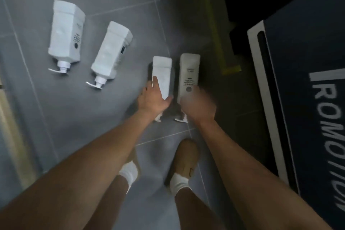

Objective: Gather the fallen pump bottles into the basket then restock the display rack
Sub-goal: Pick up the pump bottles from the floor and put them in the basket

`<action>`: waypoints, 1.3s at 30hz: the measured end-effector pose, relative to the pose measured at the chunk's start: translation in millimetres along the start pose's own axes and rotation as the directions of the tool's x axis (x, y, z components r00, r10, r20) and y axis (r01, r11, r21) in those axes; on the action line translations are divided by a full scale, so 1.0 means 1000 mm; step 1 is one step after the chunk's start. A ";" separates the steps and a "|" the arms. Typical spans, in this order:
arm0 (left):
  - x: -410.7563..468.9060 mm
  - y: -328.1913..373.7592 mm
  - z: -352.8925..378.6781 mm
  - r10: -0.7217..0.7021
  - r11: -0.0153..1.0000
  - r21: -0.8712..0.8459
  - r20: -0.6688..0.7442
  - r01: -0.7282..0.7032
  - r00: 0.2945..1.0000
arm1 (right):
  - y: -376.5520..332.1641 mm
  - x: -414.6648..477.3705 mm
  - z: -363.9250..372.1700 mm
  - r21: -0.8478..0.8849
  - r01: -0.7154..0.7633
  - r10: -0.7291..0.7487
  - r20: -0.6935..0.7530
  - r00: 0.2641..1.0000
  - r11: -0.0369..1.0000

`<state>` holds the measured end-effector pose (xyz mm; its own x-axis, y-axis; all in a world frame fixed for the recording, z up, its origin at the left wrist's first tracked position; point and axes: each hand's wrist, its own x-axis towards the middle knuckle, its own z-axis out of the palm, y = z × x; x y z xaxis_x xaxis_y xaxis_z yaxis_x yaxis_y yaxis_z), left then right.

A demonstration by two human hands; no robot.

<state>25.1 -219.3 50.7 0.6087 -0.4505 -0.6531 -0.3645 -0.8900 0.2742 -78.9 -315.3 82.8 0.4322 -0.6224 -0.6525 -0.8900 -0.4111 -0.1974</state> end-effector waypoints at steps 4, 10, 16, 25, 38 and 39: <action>0.080 -0.009 0.063 -0.064 0.988 -0.145 -0.079 0.052 0.995 | 0.018 0.089 0.058 0.189 -0.096 0.108 -0.056 0.993 0.977; 0.147 -0.010 0.105 -0.153 0.974 -0.200 -0.209 0.111 0.966 | 0.024 0.168 0.119 0.330 -0.158 0.207 -0.119 0.971 0.931; 0.160 -0.020 0.102 -0.065 0.995 -0.081 -0.165 0.052 0.984 | 0.027 0.181 0.126 0.240 -0.172 0.194 -0.070 0.979 0.955; 0.117 -0.086 0.074 0.236 0.844 0.476 0.086 -0.248 0.968 | 0.054 0.130 0.100 -0.254 0.129 -0.109 0.092 0.990 0.959; 0.084 -0.141 0.108 0.514 0.687 0.572 0.053 -0.448 0.856 | 0.055 0.120 0.123 -0.594 0.633 -0.468 0.431 0.772 0.497; 0.078 -0.142 0.111 0.477 0.734 0.526 0.050 -0.429 0.877 | 0.054 0.117 0.123 -0.603 0.613 -0.457 0.413 0.788 0.511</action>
<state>45.8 -120.2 -117.5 0.3249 -0.8163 -0.4777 -0.8994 -0.4228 0.1107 -94.4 -328.4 -94.8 0.6871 -0.0269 -0.7261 -0.1022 -0.9930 -0.0599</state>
